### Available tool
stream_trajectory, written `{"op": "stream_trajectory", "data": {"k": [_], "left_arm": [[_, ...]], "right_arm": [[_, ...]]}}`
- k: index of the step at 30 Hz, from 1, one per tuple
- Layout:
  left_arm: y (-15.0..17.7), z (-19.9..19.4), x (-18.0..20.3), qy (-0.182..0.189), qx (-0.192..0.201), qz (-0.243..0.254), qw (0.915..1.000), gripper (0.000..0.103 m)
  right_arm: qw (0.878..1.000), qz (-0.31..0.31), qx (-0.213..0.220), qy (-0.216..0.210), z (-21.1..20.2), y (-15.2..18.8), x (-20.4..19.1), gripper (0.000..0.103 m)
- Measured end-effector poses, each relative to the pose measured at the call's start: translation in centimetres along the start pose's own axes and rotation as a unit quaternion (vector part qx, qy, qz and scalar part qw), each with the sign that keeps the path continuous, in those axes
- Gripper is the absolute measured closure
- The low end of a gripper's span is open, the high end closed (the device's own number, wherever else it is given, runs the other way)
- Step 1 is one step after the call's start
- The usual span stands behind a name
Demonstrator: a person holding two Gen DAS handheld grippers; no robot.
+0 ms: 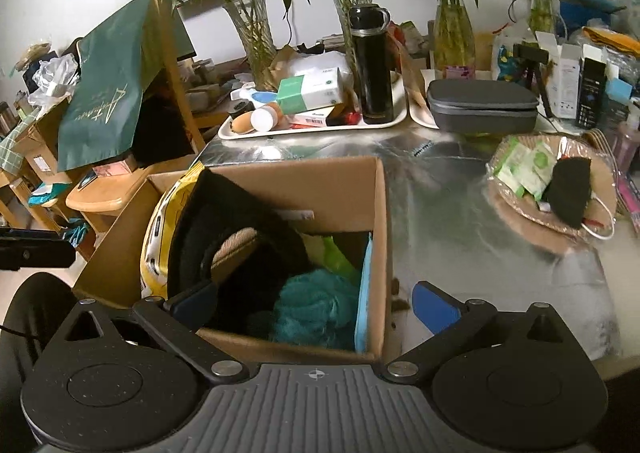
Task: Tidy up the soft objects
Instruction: 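Withdraw both tools from above the box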
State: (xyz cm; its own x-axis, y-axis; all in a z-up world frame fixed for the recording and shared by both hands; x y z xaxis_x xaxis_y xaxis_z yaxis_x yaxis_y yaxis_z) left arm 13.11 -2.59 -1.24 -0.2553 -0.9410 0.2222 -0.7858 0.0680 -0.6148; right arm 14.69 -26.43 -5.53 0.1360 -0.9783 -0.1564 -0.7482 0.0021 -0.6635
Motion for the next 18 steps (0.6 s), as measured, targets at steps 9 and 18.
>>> {"op": "stream_trajectory", "data": {"k": [9, 18], "left_arm": [[2.0, -0.2, 1.1, -0.020, 0.013, 0.007, 0.9997, 0.000], [4.5, 0.3, 1.5, -0.051, 0.017, 0.010, 0.9985, 0.000]], "right_arm": [[1.000, -0.008, 0.001, 0.005, -1.3, 2.0, -0.6, 0.000], [0.998, -0.054, -0.006, 0.041, -1.3, 3.4, -2.0, 0.000]]}}
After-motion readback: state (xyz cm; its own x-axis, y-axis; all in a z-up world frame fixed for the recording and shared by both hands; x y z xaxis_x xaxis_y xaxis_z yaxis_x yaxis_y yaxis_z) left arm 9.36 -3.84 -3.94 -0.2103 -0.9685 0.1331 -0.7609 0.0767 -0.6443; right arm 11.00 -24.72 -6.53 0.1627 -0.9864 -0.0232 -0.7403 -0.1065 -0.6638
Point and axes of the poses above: each gripper's, at about its wrist camera, not at the fingertips, and z roughly the way its jaws point, x to its right, y to its underside, the point moved 4 cm from there along z, roughly the way its jaws point, and after that the axes turned 5 degrees about y, right-handed, at the moved point
